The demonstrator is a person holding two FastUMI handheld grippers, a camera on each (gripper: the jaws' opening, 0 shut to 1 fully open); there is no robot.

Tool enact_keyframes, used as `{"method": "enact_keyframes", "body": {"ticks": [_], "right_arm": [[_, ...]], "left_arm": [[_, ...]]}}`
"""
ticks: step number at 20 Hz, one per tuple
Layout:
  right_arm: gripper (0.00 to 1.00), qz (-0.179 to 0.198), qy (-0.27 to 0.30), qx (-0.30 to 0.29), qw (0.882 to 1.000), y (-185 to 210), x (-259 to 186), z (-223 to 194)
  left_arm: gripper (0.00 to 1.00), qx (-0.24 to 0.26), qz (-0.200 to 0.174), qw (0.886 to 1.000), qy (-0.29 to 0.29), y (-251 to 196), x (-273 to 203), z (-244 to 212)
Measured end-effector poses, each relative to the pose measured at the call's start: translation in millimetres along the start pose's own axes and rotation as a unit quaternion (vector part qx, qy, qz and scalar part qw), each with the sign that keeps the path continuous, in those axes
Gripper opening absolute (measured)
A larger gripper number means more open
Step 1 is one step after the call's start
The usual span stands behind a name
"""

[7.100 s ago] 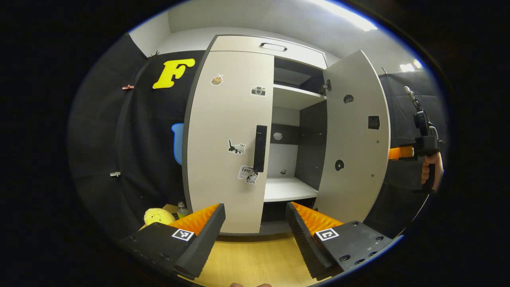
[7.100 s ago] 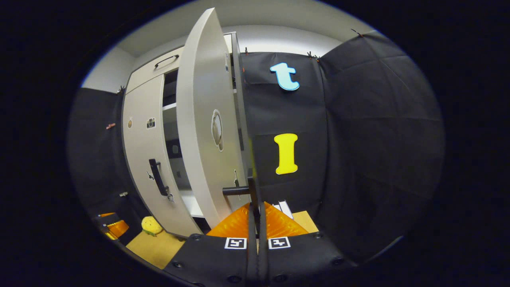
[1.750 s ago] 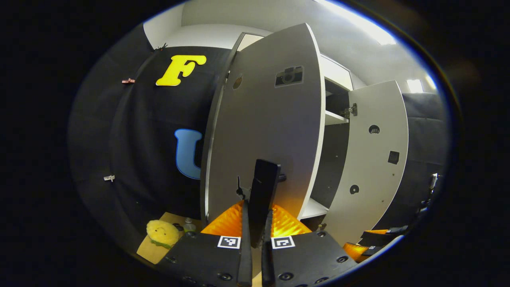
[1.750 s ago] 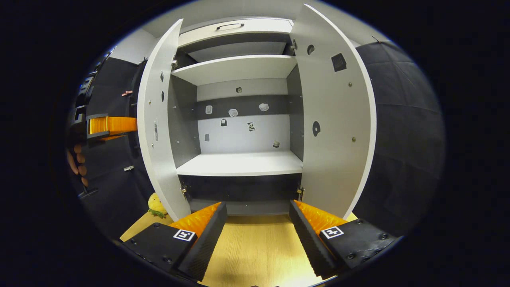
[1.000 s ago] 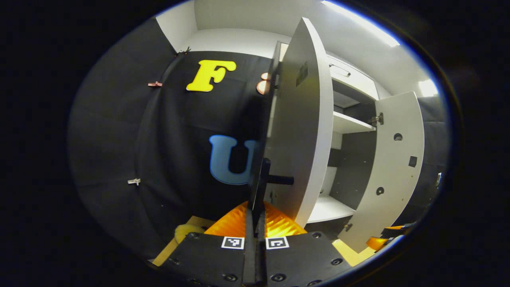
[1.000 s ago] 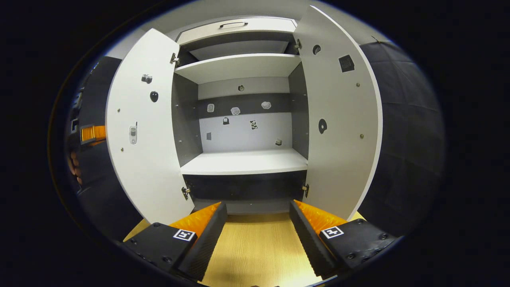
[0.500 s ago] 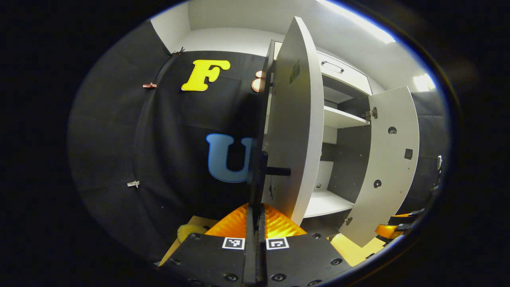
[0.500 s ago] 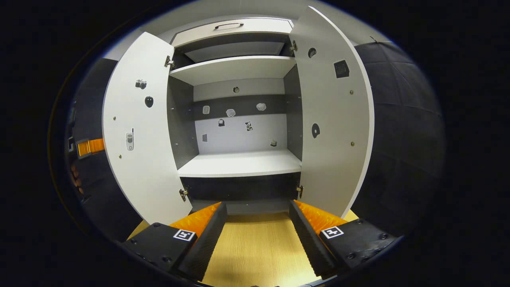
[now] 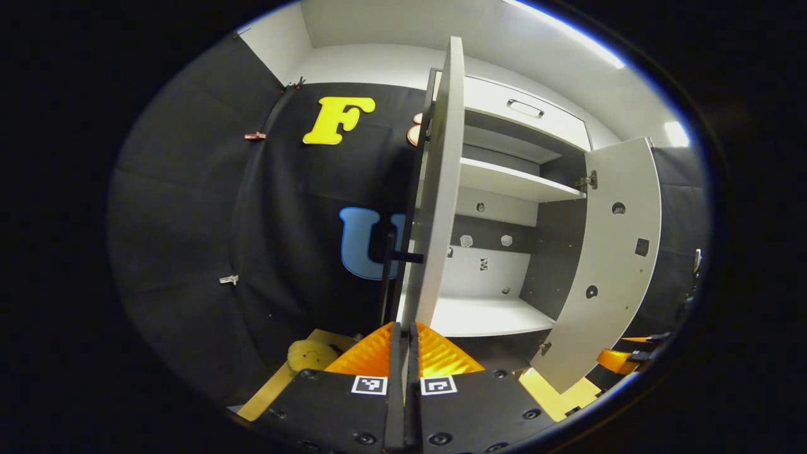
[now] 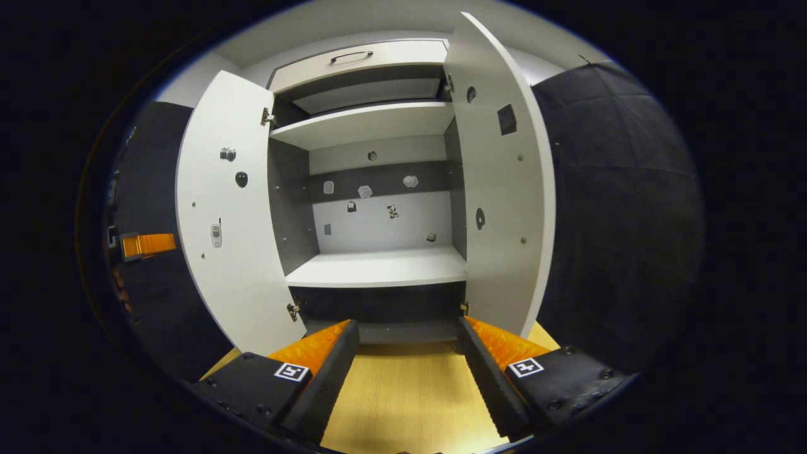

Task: Open the right door of the double-door shoe cabinet with the right hand, and open the left door with the left hand.

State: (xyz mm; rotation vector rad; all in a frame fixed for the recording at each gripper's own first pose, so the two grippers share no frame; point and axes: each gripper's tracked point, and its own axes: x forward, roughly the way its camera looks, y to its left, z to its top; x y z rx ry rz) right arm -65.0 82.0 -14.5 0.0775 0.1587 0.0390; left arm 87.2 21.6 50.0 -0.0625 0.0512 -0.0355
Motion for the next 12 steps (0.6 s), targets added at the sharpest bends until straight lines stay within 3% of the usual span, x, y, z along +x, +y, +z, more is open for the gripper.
{"method": "enact_keyframes", "body": {"ticks": [7, 11, 12], "right_arm": [[0.99, 0.029, -0.019, -0.005, 0.999, -48, -38, 16], [0.98, 0.027, -0.031, 0.015, 0.999, -71, -43, 30], [0.98, 0.023, -0.034, 0.016, 0.999, -76, -43, 33]], "left_arm": [[0.06, 0.000, 0.002, 1.000, 0.015, -96, -43, -26], [0.16, 0.022, -0.003, 1.000, -0.015, -137, -63, -28], [0.25, 0.029, -0.007, 0.999, -0.018, -148, -65, -28]]}}
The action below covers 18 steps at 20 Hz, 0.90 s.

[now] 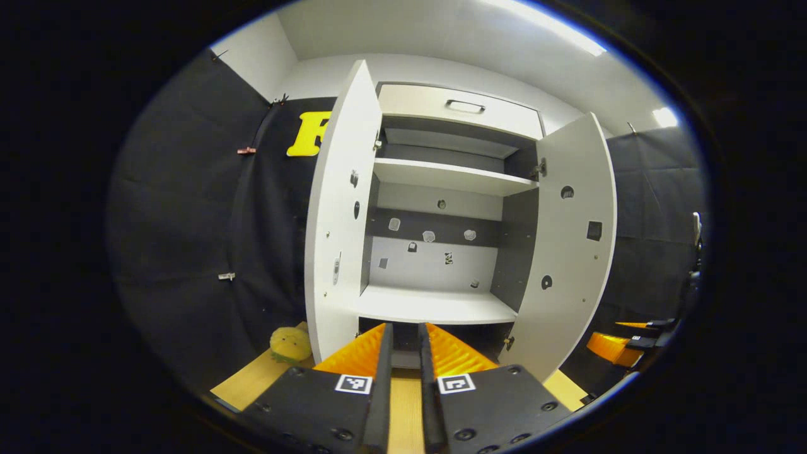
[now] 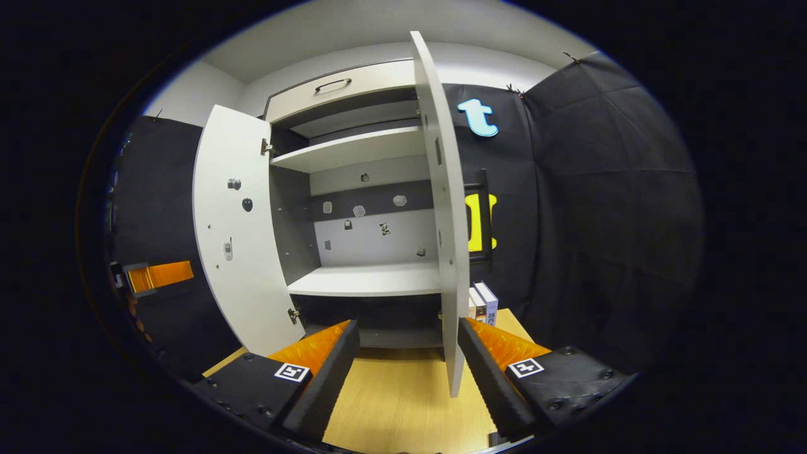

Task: Open the right door of the double-door shoe cabinet with the right hand, and open the left door with the left hand.

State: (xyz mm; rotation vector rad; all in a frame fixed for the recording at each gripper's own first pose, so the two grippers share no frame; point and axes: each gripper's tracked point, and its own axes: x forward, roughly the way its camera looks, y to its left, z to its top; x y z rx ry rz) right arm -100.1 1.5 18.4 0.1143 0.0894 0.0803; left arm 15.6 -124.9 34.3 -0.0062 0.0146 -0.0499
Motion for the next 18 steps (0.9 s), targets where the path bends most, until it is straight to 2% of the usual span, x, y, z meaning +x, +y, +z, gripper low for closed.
{"method": "enact_keyframes", "body": {"ticks": [1, 2, 4, 6, 8, 15, 18], "right_arm": [[0.98, -0.002, -0.005, 0.001, 1.000, -2, -1, 4], [0.98, -0.003, -0.009, 0.000, 1.000, -4, -2, 6], [0.98, -0.006, -0.017, -0.008, 1.000, -6, -5, 7], [0.98, -0.008, -0.021, -0.011, 1.000, -1, -8, 0], [0.98, -0.010, -0.012, -0.013, 1.000, 6, -12, -17], [0.98, -0.038, -0.019, -0.010, 0.999, 19, -9, -26], [0.98, -0.035, -0.016, 0.005, 0.999, 35, 0, -28]], "left_arm": [[0.33, 0.005, -0.003, 1.000, -0.001, -8, -2, 0], [0.52, 0.008, -0.001, 1.000, -0.003, -11, -2, -1], [0.64, 0.000, 0.005, 1.000, -0.001, -16, -1, -8], [0.81, -0.006, 0.000, 1.000, 0.015, -19, 1, -23], [0.90, 0.002, -0.001, 1.000, 0.019, -16, 4, -32], [0.94, 0.018, -0.041, 0.999, 0.013, 2, 1, -41], [0.95, 0.013, -0.047, 0.999, 0.017, 9, 2, -48]]}}
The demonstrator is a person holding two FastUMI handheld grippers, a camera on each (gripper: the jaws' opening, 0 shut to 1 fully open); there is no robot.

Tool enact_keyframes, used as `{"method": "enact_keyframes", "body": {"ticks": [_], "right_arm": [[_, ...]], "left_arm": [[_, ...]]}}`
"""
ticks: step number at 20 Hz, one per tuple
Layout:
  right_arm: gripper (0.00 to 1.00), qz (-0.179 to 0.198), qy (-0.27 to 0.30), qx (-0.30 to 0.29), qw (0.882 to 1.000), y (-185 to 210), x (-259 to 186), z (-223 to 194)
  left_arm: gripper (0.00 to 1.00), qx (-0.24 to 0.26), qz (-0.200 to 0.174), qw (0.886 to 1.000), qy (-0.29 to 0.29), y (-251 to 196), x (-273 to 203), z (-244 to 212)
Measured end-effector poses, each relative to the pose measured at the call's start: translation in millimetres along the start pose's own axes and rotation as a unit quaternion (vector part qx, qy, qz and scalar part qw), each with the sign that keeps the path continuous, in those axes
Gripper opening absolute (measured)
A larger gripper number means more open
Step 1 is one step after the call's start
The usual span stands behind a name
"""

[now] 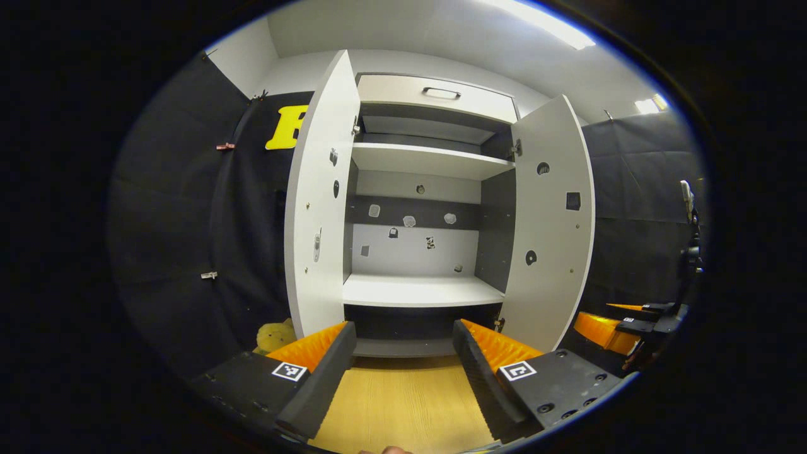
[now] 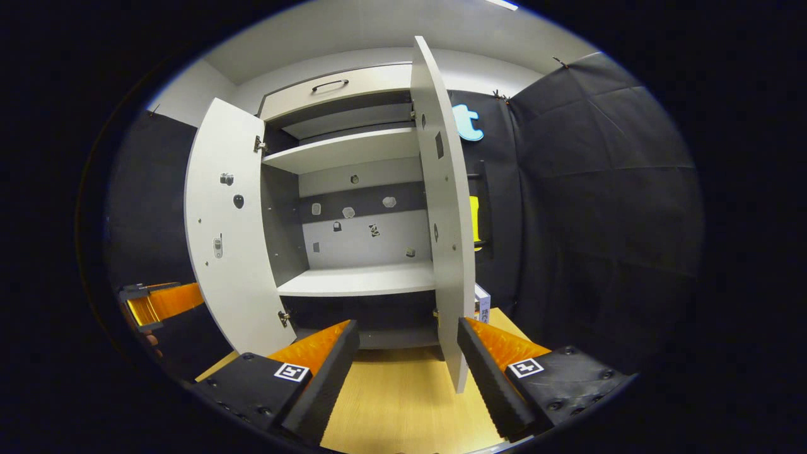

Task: Open the right door of the double-door shoe cabinet with the right hand, and open the left door with the left hand.

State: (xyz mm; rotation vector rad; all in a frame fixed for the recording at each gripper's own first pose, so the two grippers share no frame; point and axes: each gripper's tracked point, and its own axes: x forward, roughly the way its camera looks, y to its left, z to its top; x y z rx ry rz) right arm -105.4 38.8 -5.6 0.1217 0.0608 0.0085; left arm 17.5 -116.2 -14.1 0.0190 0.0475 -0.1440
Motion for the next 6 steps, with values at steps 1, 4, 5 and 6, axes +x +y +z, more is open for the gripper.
{"method": "enact_keyframes", "body": {"ticks": [1, 4, 5, 6], "right_arm": [[0.98, 0.002, -0.002, -0.002, 1.000, 6, 1, 1], [0.98, 0.001, -0.013, -0.013, 1.000, 15, 6, 4], [0.98, 0.001, -0.013, -0.013, 1.000, 18, 7, 3], [0.98, 0.003, -0.012, -0.014, 1.000, 21, 8, 3]], "left_arm": [[0.95, 0.000, -0.002, 1.000, -0.002, 1, 0, -1], [0.95, 0.008, 0.000, 1.000, -0.005, 10, 4, -7], [0.95, 0.013, 0.001, 1.000, -0.006, 12, 4, -7], [0.95, 0.016, 0.003, 1.000, -0.008, 15, 4, -8]]}}
